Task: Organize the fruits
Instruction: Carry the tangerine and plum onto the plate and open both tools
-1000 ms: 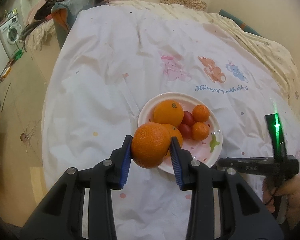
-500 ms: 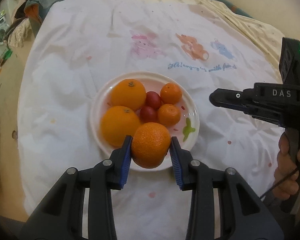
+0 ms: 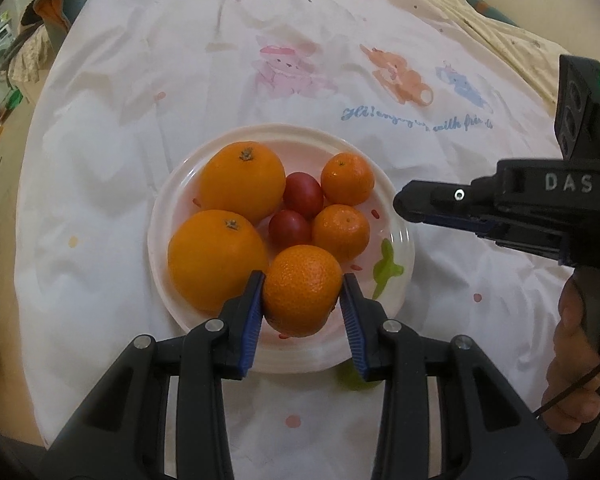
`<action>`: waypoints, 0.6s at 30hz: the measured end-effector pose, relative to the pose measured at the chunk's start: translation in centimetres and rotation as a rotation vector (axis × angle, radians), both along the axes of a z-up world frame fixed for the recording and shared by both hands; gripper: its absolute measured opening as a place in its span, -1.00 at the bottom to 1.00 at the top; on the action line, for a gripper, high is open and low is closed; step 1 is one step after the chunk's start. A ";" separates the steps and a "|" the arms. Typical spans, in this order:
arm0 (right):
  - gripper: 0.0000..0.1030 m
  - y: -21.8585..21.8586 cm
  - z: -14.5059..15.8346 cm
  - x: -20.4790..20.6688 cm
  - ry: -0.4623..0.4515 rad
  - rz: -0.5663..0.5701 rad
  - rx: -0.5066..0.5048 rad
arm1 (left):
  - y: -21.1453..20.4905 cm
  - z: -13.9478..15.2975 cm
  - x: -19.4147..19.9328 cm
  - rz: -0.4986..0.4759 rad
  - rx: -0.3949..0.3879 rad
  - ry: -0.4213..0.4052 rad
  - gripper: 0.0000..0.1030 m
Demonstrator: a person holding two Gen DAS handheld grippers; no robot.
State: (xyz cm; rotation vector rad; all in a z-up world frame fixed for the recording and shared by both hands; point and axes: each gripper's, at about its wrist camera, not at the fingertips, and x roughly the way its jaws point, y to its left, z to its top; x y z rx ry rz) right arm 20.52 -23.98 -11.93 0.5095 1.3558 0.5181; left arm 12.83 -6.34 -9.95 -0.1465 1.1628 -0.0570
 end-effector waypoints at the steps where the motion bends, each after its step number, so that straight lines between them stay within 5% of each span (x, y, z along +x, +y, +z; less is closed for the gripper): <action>1: -0.49 0.1 0.1 0.0 -0.003 0.002 0.006 | 0.1 -0.1 0.1 0.000 -0.003 0.005 -0.33; 3: -0.44 0.1 0.6 -0.1 -0.029 0.007 0.011 | 0.2 -0.3 0.2 0.010 -0.005 0.019 -0.28; 4: -0.22 0.1 0.9 -0.1 -0.041 0.006 0.004 | 0.3 -0.3 0.1 0.013 -0.012 0.020 -0.17; 6: 0.20 -0.1 1.2 -0.1 -0.051 -0.003 0.018 | 0.2 0.1 -0.1 0.012 -0.034 0.003 0.39; 8: 0.21 -0.4 1.5 -0.2 -0.058 -0.012 0.022 | 0.0 0.6 -0.3 0.015 -0.003 -0.027 0.60; 18: 0.21 -2.5 3.1 -0.6 -0.099 -0.077 0.042 | 1.9 2.0 -1.2 0.048 0.001 -0.042 0.61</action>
